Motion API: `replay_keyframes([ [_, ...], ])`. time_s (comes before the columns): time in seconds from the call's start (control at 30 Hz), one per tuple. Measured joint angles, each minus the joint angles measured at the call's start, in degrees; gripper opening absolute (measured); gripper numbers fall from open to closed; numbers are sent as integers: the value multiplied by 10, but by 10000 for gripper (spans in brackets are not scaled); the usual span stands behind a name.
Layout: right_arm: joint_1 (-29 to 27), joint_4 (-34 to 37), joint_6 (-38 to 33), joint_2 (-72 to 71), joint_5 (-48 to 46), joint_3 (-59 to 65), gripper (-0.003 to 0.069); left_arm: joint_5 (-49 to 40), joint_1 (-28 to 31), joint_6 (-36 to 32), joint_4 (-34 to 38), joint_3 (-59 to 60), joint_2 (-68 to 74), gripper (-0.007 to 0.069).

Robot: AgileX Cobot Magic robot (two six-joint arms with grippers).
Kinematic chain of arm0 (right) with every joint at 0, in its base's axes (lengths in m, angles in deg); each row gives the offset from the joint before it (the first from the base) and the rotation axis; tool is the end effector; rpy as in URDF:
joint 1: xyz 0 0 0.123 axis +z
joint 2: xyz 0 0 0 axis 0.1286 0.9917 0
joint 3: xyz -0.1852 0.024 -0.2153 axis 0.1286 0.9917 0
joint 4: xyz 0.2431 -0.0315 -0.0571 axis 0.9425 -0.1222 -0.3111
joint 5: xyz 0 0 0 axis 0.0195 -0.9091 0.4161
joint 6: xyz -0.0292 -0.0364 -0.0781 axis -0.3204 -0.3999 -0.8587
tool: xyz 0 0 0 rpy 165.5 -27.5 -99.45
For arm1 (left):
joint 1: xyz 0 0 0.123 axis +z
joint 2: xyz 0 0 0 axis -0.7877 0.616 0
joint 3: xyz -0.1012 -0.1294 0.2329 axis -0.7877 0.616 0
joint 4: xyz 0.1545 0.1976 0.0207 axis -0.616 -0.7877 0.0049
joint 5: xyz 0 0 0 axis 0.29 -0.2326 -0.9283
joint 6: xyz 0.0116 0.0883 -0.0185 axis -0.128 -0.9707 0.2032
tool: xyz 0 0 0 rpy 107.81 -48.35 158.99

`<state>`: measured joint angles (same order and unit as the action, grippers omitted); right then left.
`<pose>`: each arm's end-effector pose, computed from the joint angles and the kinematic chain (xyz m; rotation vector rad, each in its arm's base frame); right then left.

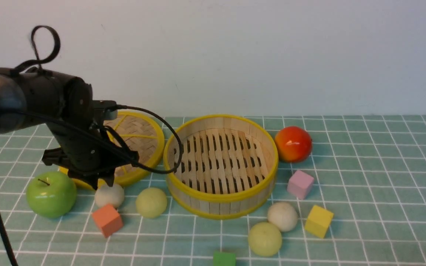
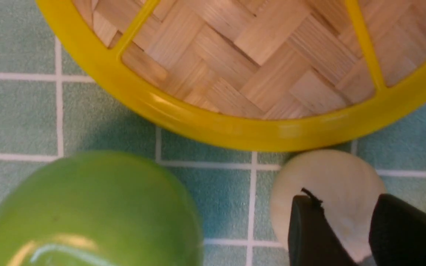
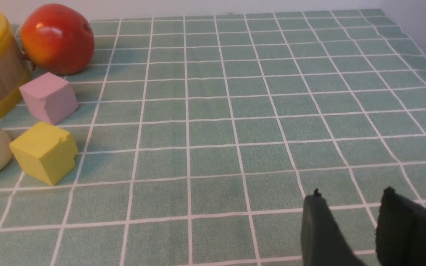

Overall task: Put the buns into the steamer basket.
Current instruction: Use the left arm to grab a steamed stuffed bun

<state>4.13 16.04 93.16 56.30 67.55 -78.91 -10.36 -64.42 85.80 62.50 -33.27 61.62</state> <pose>0.0520 -0.0088 0.1741 0.1610 1.8579 -0.0511 0.3788 -0.0773 0.1914 -0.0375 2.8072 -0.0116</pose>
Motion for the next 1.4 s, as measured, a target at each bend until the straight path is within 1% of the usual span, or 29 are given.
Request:
replay_keyframes([
  [0.37, 0, 0, 0, 0, 0, 0, 239, -26, 0, 0, 17, -8, 9, 238],
  [0.97, 0, 0, 0, 0, 0, 0, 239, -25, 0, 2, 22, -9, 28, 238],
  [1.03, 0, 0, 0, 0, 0, 0, 239, -25, 0, 2, 22, -10, 28, 225],
  [1.1, 0, 0, 0, 0, 0, 0, 239, -26, 0, 0, 22, -10, 28, 156],
  [1.13, 0, 0, 0, 0, 0, 0, 239, -26, 0, 0, 22, -10, 28, 148],
  [1.2, 0, 0, 0, 0, 0, 0, 239, -30, 0, 0, 22, -10, 28, 38],
  [1.23, 0, 0, 0, 0, 0, 0, 239, -30, 0, 0, 22, -10, 28, 30],
  [1.27, 0, 0, 0, 0, 0, 0, 239, -30, 0, 0, 22, -10, 28, -5],
  [1.37, 0, 0, 0, 0, 0, 0, 239, -37, 0, 0, 22, -15, 28, -10],
  [1.4, 0, 0, 0, 0, 0, 0, 239, -51, 0, 0, 24, -26, 28, -10],
])
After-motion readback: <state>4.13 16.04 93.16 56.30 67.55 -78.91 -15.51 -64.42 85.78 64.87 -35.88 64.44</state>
